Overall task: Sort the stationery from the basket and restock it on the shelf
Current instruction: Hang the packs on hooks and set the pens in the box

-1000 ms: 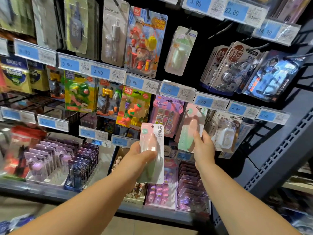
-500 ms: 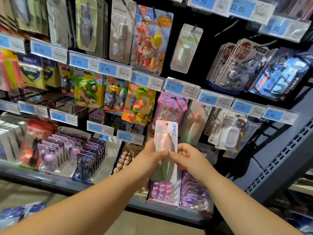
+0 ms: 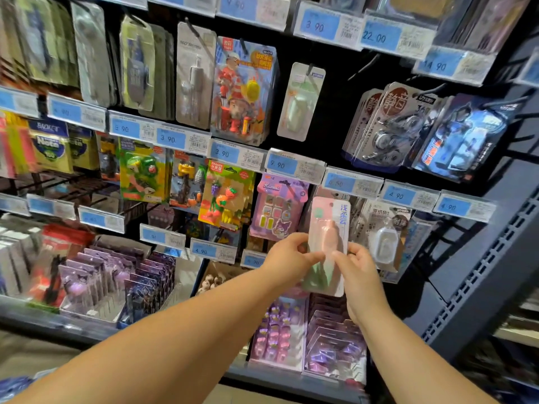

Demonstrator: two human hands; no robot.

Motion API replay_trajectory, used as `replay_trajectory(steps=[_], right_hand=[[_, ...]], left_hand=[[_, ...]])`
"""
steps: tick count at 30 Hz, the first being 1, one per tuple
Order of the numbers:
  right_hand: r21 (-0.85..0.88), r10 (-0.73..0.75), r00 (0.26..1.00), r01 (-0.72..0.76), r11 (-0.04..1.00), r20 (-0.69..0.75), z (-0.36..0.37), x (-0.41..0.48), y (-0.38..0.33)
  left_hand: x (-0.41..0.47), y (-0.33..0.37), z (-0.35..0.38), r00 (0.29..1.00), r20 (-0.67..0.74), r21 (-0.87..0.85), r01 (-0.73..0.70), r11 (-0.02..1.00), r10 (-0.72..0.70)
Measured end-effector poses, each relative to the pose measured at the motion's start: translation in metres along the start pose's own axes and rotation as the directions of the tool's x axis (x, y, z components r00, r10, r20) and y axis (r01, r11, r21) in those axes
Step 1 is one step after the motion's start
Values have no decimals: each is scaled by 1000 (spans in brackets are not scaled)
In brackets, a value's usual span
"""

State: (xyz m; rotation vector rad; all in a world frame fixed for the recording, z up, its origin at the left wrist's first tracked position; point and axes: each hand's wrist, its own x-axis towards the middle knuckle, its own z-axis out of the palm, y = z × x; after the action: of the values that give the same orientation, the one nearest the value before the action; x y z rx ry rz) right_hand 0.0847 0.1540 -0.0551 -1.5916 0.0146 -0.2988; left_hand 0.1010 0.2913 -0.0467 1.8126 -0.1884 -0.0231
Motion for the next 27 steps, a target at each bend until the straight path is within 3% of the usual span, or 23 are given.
replay_trajectory(steps=[5, 21, 27], right_hand=[[67, -14, 999, 17, 998, -43, -4, 8, -3], [61, -34, 992, 41, 997, -118, 8, 36, 9], [-87, -21, 971, 0, 996, -240, 15, 46, 19]], left_hand=[[12, 12, 12, 996, -83, 107, -32, 994, 41], [31, 4, 16, 979, -183, 125, -69, 990, 92], [36, -1, 14, 970, -206, 242, -81, 967, 133]])
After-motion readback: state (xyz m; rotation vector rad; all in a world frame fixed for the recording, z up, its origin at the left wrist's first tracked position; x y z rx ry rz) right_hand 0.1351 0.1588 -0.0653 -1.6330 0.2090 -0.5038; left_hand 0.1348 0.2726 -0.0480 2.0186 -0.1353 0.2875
